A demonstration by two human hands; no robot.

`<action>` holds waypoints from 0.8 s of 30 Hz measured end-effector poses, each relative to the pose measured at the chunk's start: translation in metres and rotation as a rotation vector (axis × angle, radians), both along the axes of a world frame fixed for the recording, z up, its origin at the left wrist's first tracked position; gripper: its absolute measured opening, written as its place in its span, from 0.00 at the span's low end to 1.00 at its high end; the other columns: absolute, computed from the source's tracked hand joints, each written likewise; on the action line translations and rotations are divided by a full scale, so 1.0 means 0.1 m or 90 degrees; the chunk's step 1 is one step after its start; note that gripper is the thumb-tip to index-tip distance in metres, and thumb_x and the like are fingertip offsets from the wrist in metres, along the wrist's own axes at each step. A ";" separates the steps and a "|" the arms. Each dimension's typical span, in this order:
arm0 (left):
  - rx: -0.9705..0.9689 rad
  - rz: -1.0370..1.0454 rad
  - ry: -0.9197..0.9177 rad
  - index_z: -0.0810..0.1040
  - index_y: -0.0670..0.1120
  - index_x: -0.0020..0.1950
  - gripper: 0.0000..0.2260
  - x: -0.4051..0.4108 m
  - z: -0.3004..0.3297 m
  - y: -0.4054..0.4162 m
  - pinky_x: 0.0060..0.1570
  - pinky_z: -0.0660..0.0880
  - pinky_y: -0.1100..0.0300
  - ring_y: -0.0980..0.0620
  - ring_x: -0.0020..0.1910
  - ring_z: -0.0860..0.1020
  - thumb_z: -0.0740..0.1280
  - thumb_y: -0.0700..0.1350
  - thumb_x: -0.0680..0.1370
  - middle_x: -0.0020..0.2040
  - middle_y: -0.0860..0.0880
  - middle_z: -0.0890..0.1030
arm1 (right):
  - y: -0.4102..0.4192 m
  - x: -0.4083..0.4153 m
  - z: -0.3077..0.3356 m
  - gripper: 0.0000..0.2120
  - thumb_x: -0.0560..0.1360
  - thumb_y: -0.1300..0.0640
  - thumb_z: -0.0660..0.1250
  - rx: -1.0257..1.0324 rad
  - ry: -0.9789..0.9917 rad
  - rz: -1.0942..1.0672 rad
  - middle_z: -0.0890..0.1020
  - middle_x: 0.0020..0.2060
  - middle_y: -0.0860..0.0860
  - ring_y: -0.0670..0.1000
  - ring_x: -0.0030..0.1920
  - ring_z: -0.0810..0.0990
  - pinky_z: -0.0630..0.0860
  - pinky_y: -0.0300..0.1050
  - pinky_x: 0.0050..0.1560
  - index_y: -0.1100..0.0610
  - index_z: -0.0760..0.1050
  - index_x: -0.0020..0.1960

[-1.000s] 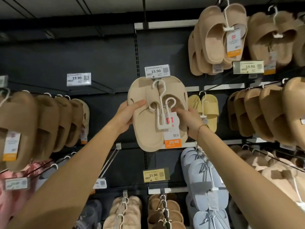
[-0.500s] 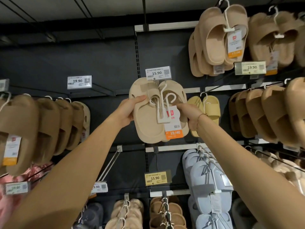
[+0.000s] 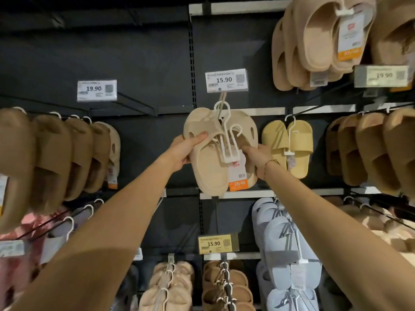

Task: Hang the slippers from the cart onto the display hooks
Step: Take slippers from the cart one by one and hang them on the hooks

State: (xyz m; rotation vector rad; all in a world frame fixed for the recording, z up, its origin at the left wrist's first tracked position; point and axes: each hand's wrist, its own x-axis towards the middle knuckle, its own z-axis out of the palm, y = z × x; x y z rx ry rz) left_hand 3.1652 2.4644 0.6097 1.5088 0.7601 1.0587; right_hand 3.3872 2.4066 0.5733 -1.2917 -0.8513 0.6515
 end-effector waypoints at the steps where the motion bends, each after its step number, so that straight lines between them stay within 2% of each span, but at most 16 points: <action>1: -0.004 0.003 0.002 0.76 0.47 0.66 0.25 0.04 -0.03 0.08 0.56 0.81 0.47 0.47 0.56 0.84 0.77 0.53 0.73 0.57 0.46 0.85 | 0.12 0.05 -0.06 0.19 0.72 0.57 0.72 -0.007 -0.002 -0.001 0.84 0.53 0.56 0.56 0.51 0.83 0.81 0.52 0.53 0.59 0.77 0.62; 3: -0.006 0.006 0.008 0.73 0.49 0.68 0.29 0.12 -0.09 0.27 0.57 0.81 0.46 0.47 0.57 0.83 0.78 0.54 0.72 0.59 0.47 0.84 | 0.33 0.14 -0.15 0.18 0.73 0.56 0.72 -0.015 -0.015 0.003 0.84 0.53 0.56 0.56 0.50 0.83 0.81 0.53 0.54 0.59 0.77 0.61; 6: 0.021 0.024 0.044 0.69 0.50 0.70 0.32 0.23 -0.17 0.56 0.60 0.79 0.46 0.49 0.59 0.80 0.79 0.54 0.71 0.62 0.49 0.80 | 0.61 0.27 -0.31 0.17 0.74 0.55 0.72 -0.024 -0.064 -0.018 0.83 0.51 0.54 0.52 0.46 0.81 0.77 0.46 0.47 0.58 0.77 0.61; 8: 0.055 0.049 0.069 0.67 0.50 0.70 0.31 0.30 -0.27 0.74 0.62 0.78 0.47 0.50 0.60 0.79 0.78 0.52 0.72 0.62 0.50 0.79 | 0.78 0.39 -0.43 0.20 0.73 0.51 0.73 -0.039 -0.137 -0.048 0.82 0.53 0.55 0.54 0.49 0.80 0.78 0.49 0.50 0.57 0.76 0.61; 11: 0.079 0.094 0.080 0.64 0.50 0.75 0.32 0.38 -0.44 0.90 0.65 0.76 0.49 0.50 0.63 0.77 0.76 0.50 0.75 0.63 0.51 0.77 | 1.00 0.55 -0.64 0.25 0.74 0.47 0.73 -0.095 -0.257 -0.064 0.80 0.59 0.57 0.59 0.56 0.78 0.77 0.54 0.57 0.58 0.72 0.64; 14: 0.093 0.132 0.077 0.62 0.48 0.79 0.30 0.49 -0.59 0.95 0.64 0.73 0.58 0.50 0.66 0.75 0.71 0.47 0.80 0.69 0.48 0.75 | 1.13 0.63 -0.79 0.31 0.74 0.40 0.70 -0.188 -0.294 -0.060 0.79 0.61 0.59 0.61 0.58 0.78 0.77 0.53 0.54 0.59 0.70 0.67; 16: 0.080 0.142 0.083 0.61 0.45 0.80 0.27 0.54 -0.68 0.92 0.60 0.70 0.63 0.51 0.65 0.74 0.66 0.47 0.83 0.71 0.45 0.74 | 1.14 0.63 -0.85 0.34 0.74 0.37 0.69 -0.222 -0.296 -0.066 0.78 0.63 0.60 0.62 0.59 0.78 0.77 0.55 0.57 0.59 0.69 0.69; 21: 0.076 0.181 0.140 0.62 0.42 0.79 0.28 0.54 -0.84 0.82 0.58 0.69 0.61 0.47 0.65 0.74 0.66 0.51 0.83 0.68 0.45 0.75 | 0.99 0.51 -0.94 0.33 0.76 0.40 0.69 -0.306 -0.327 -0.114 0.75 0.66 0.60 0.63 0.63 0.76 0.75 0.53 0.58 0.62 0.68 0.70; 22: 0.068 0.187 0.161 0.62 0.41 0.78 0.29 0.51 -0.87 0.79 0.57 0.68 0.61 0.47 0.65 0.74 0.66 0.52 0.83 0.67 0.46 0.75 | 0.94 0.49 -0.96 0.30 0.77 0.42 0.67 -0.324 -0.336 -0.114 0.76 0.65 0.60 0.63 0.63 0.76 0.75 0.53 0.56 0.62 0.69 0.69; 24: 0.062 0.183 0.196 0.61 0.40 0.78 0.28 0.47 -0.93 0.73 0.57 0.67 0.61 0.46 0.66 0.73 0.64 0.53 0.83 0.71 0.44 0.73 | 0.86 0.48 -1.03 0.20 0.81 0.49 0.62 -0.325 -0.337 -0.136 0.78 0.63 0.61 0.63 0.62 0.77 0.75 0.53 0.56 0.63 0.73 0.66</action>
